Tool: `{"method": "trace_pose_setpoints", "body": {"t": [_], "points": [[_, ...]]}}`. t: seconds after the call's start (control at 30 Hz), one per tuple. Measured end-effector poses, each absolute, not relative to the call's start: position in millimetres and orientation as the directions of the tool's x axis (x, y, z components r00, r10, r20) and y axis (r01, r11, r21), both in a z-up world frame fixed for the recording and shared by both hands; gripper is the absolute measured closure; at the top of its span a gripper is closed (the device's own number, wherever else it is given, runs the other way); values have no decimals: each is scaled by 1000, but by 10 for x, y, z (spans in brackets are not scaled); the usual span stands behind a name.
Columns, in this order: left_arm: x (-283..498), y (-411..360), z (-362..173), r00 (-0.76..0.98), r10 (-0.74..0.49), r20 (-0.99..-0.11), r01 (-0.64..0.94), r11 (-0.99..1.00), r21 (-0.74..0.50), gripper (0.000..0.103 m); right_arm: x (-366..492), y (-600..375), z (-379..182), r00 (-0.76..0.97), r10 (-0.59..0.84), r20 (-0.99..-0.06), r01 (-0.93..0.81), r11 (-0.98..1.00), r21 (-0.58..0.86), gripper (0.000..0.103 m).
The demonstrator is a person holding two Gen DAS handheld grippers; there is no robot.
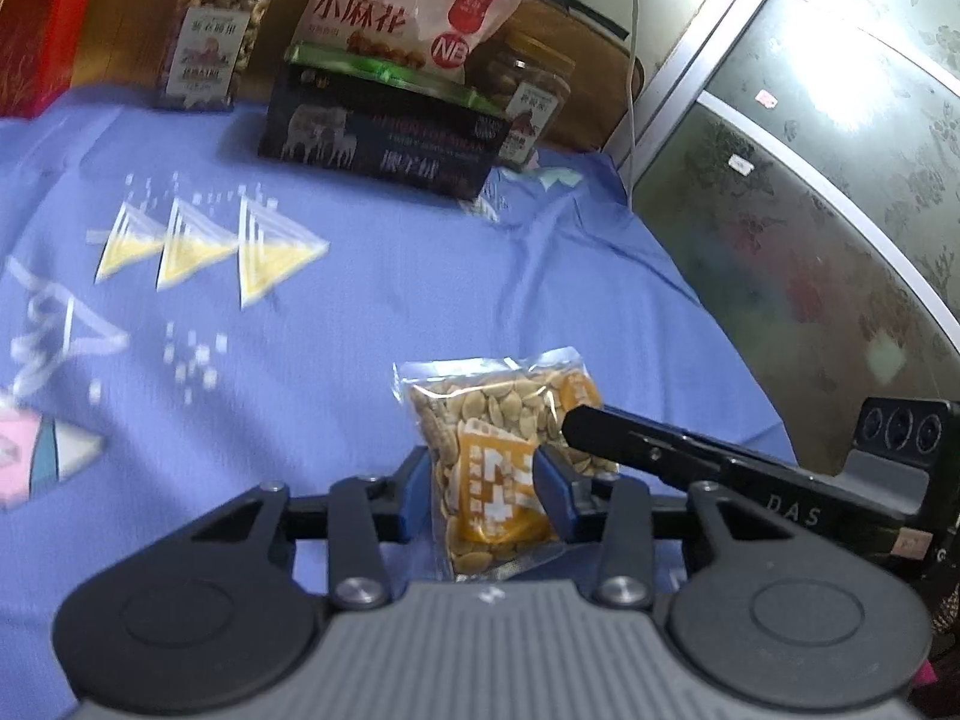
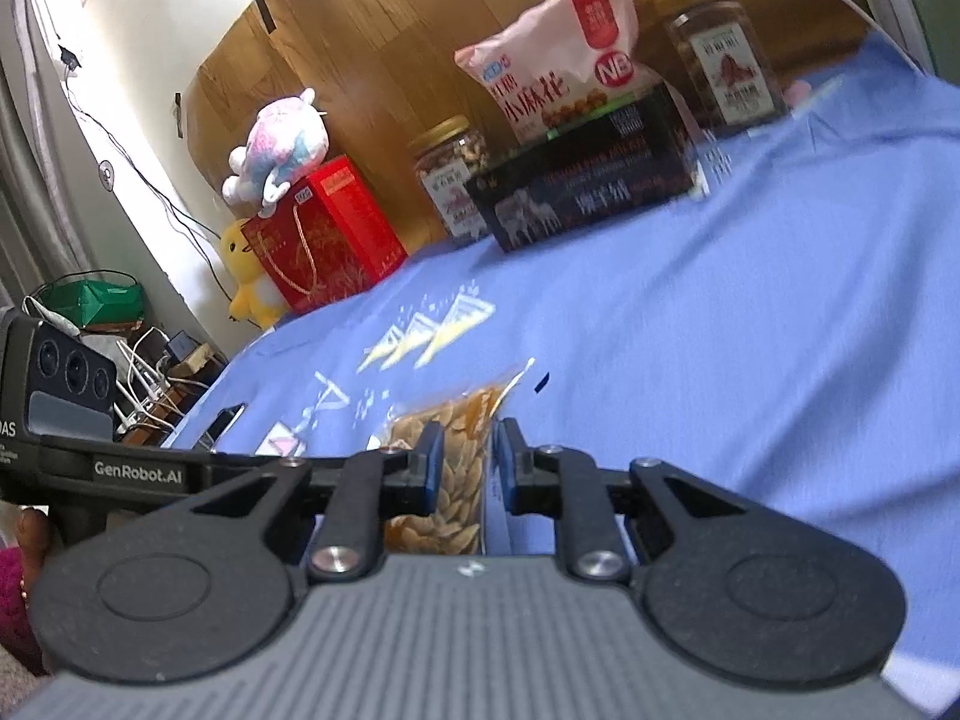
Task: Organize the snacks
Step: 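Carry the seed bag with the left tool into the tin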
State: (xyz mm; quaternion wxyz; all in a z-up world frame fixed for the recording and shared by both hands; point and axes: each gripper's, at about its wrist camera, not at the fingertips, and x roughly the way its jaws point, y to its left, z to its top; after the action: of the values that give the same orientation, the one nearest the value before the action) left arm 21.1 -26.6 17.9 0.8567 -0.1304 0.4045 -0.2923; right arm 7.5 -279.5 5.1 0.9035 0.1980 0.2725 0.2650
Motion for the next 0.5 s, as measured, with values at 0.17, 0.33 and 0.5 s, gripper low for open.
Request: {"method": "trace_pose_setpoints", "body": {"t": [0.17,0.33,0.5], "points": [[548,-329,434,552,-588,-590,411,809,-421,67,410,-2819,249,728,581,-365,-398,791,464,81],[1010,-425,743,612,-561,-558,432,827,-359,67,865,-2848,492,748,575,-331,-424,798,429,81],[1653,-563,1025,661,-536,-525,440,843,-308,67,1474,-2892,730,774,563,-290,-432,804,408,81]]}}
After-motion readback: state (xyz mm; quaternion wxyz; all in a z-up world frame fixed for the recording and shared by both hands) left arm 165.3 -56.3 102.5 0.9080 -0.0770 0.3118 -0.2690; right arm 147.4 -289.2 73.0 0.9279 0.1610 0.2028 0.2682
